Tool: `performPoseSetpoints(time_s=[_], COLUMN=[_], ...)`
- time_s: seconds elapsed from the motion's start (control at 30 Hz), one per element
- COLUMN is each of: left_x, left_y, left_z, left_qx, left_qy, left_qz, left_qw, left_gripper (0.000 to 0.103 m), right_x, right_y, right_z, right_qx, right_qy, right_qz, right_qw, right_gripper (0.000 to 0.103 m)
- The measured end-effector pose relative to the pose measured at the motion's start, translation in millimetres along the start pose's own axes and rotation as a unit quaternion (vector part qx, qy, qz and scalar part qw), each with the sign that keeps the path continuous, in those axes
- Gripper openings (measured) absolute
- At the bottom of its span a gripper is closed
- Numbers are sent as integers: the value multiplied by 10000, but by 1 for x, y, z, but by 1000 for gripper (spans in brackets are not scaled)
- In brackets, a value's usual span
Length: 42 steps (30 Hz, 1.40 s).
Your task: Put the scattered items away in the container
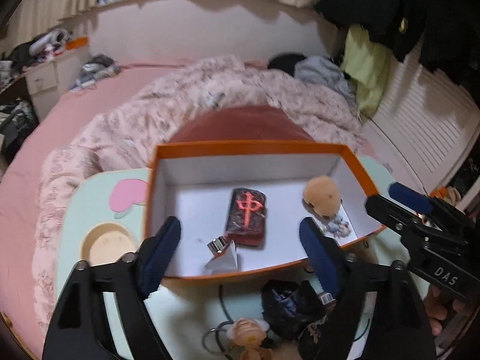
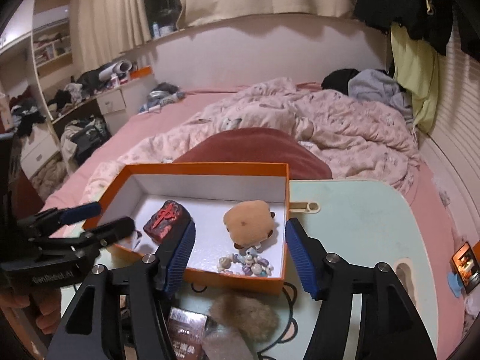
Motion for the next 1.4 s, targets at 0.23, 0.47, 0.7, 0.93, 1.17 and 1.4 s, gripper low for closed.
performPoseSetpoints(time_s=[0.23,0.47,0.7,0.93,1.17,1.4], left_x=[-4,-52,-127,-161,-166,-167], left_y=[4,23,17,8,-6,-5], left_z=[-41,-81,-82,-65,-49,-49], left_qx=[-234,-317,172,527,585,572], left_qy=[122,58,-240,-499,-615,-574], left_qz=[-47,422,504,723,327,335], left_qw=[9996,9986,9983,9947,9959,9961], left_gripper=[82,82,82,82,102,102], right_x=[-15,-68,-136,-164,-166,-166], right_y=[0,2,4,7,6,5], right_z=[-31,-59,-62,-44,-44,-44], right_qx=[-28,29,-325,-591,-534,-524], right_qy=[57,-307,-755,-1123,-1067,-1051], right_qz=[-84,169,-74,-260,-330,-343], right_qw=[9999,9994,9966,9916,9923,9925], right_gripper=[71,89,90,103,103,103])
Point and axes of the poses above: each gripper's, at about its wrist camera, not at the fingertips, and z roughly the way its jaws point, y to its right, x to its top, the point moved 9 cm from there along z, roughly the way its jaws point, and after that the axes turned 1 degree about -z, right-handed, at the moved point
